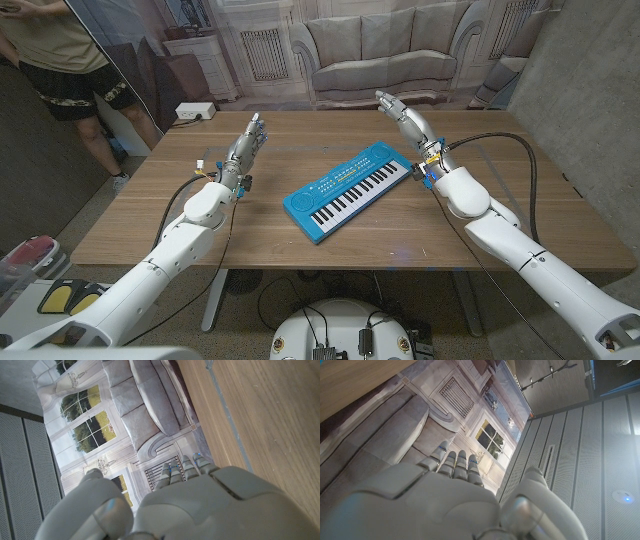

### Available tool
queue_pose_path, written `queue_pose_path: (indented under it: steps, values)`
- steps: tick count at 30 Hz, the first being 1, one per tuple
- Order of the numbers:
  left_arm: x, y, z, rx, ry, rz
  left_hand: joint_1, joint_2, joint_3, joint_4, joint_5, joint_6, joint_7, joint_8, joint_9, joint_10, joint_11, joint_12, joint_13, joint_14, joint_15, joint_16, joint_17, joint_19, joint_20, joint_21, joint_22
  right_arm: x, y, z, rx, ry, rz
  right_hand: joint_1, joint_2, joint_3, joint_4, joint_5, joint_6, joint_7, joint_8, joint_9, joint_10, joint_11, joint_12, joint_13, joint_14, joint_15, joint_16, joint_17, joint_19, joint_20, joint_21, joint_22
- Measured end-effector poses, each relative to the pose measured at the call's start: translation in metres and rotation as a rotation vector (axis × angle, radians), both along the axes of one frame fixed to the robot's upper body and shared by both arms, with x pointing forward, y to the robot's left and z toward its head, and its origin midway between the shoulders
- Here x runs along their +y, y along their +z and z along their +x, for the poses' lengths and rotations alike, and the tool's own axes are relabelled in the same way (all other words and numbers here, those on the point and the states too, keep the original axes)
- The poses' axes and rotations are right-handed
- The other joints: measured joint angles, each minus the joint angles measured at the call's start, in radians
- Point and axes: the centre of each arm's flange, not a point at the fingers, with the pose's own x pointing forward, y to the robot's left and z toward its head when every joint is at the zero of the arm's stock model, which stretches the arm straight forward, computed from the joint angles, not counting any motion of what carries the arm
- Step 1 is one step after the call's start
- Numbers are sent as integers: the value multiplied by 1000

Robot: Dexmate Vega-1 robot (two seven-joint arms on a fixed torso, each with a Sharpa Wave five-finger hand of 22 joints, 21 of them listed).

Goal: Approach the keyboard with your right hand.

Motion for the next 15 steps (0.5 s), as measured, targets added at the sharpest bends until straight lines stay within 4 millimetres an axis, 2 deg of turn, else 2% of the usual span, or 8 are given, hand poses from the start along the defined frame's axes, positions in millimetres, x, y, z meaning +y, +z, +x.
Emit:
queue_pose_path:
  steps: [15]
  values:
    - [2,0,-2,2,5,2,3,3,0,0,0,0,0,0,0,0,0,0,0,4,-4,0,0,0,0,0,0,8,2,-4,-38,-25,-37,3,3,1,0,0,9,1,0,0,7,0,0,0,10,1,0,0,5,-5,-3,0]
